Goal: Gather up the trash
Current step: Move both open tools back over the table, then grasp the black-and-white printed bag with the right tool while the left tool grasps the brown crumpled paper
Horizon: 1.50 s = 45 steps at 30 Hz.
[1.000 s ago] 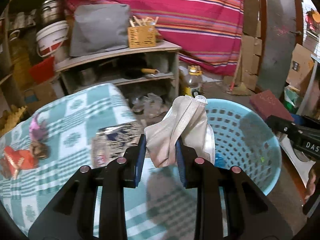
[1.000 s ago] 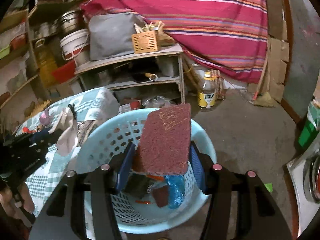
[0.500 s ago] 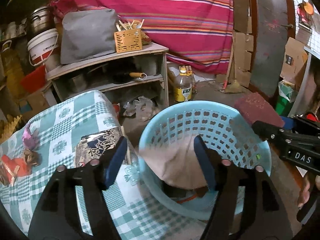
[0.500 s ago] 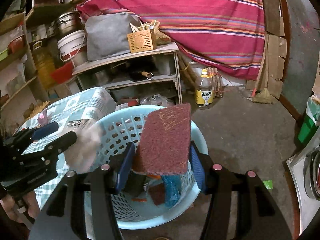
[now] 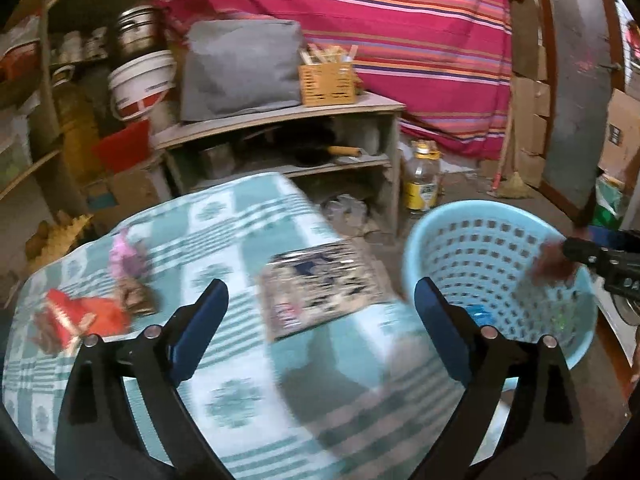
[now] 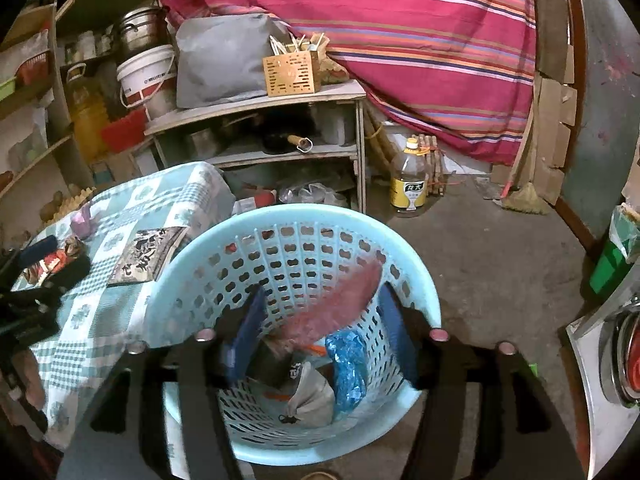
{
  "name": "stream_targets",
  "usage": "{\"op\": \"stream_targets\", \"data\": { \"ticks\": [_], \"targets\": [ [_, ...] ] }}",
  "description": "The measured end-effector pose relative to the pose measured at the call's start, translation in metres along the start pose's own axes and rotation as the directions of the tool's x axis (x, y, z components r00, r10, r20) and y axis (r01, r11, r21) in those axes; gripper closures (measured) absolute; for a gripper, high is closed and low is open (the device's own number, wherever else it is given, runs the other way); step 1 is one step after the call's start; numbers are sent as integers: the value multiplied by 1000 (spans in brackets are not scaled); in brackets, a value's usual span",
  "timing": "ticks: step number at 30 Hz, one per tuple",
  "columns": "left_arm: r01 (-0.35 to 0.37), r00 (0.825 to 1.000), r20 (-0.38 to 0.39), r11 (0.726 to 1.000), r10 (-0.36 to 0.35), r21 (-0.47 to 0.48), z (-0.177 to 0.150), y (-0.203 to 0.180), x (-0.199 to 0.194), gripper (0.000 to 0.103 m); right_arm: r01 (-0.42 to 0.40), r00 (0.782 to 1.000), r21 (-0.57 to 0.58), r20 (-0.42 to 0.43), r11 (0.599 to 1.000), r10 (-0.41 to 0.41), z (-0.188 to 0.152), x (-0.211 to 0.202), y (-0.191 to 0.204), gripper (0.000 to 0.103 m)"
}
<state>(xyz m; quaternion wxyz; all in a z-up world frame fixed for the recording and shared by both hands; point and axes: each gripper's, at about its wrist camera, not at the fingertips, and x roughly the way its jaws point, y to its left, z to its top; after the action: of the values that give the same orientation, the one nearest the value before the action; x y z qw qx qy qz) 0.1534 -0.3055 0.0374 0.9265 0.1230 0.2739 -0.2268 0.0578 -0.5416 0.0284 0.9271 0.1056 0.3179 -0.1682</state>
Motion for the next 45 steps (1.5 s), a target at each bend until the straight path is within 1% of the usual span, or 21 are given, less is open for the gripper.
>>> {"op": "stream_targets", "data": {
  "ticks": [1, 2, 7, 11, 15, 18, 20, 23, 27, 29, 31, 36, 40, 43, 44, 45],
  "targets": [
    [-16, 1000, 2, 1000, 16, -4, -2, 11, -2, 11, 14, 1000, -2, 8, 1000, -14, 0, -1, 3, 24],
    [-32, 999, 5, 999, 32, -5, -3, 22, -4, 10, 18, 1000, -5, 13, 1000, -18, 0, -2, 6, 22],
    [-115, 993, 30, 993, 115, -9, -9, 67, -16, 7, 10, 999, -3, 40, 1000, -10, 7, -5, 27, 19],
    [-164, 985, 48, 985, 167, -57, -14, 108, -25, 6, -32, 998, -31, 49, 999, 33, 14, 1, 65, 19],
    [-193, 979, 43, 974, 200, -118, -26, 148, -26, 6, -72, 997, -81, 19, 994, 73, 16, 18, 109, 19],
    [-234, 971, 25, 961, 240, -145, -39, 176, -25, 6, -88, 996, -127, -2, 988, 88, 17, 34, 142, 20],
    [-268, 962, 13, 950, 274, -162, -47, 196, -24, 6, -96, 995, -138, -21, 986, 94, 17, 45, 156, 20],
    [-302, 952, -5, 934, 307, -190, -55, 219, -22, 6, -120, 992, -130, -51, 984, 114, 17, 63, 174, 19],
    [-348, 936, -23, 911, 352, -220, -63, 250, -21, 6, -126, 989, -127, -96, 984, 114, 18, 85, 193, 20],
    [-364, 930, -40, 902, 365, -232, -67, 263, -18, 6, -120, 988, -132, -117, 984, 105, 19, 95, 201, 20],
    [-368, 929, -52, 896, 367, -249, -71, 274, -18, 6, -103, 987, -135, -133, 985, 85, 18, 104, 205, 20],
    [-392, 920, -81, 883, 384, -258, -80, 291, -14, 6, -85, 979, -98, -196, 992, 65, 20, 125, 207, 19],
    [-375, 927, -112, 887, 357, -272, -87, 299, -8, 6, -78, 975, -125, -216, 989, 50, 18, 134, 215, 20],
    [-381, 925, -123, 888, 361, -259, -88, 301, -3, 6, -65, 974, -153, -225, 986, 29, 15, 139, 219, 21],
    [-381, 925, -127, 887, 359, -260, -88, 302, -2, 6, -63, 974, -157, -224, 985, 27, 14, 139, 219, 23],
    [-377, 926, -130, 886, 354, -269, -88, 304, -1, 6, -66, 974, -154, -224, 986, 30, 14, 139, 219, 27]
  ]
}}
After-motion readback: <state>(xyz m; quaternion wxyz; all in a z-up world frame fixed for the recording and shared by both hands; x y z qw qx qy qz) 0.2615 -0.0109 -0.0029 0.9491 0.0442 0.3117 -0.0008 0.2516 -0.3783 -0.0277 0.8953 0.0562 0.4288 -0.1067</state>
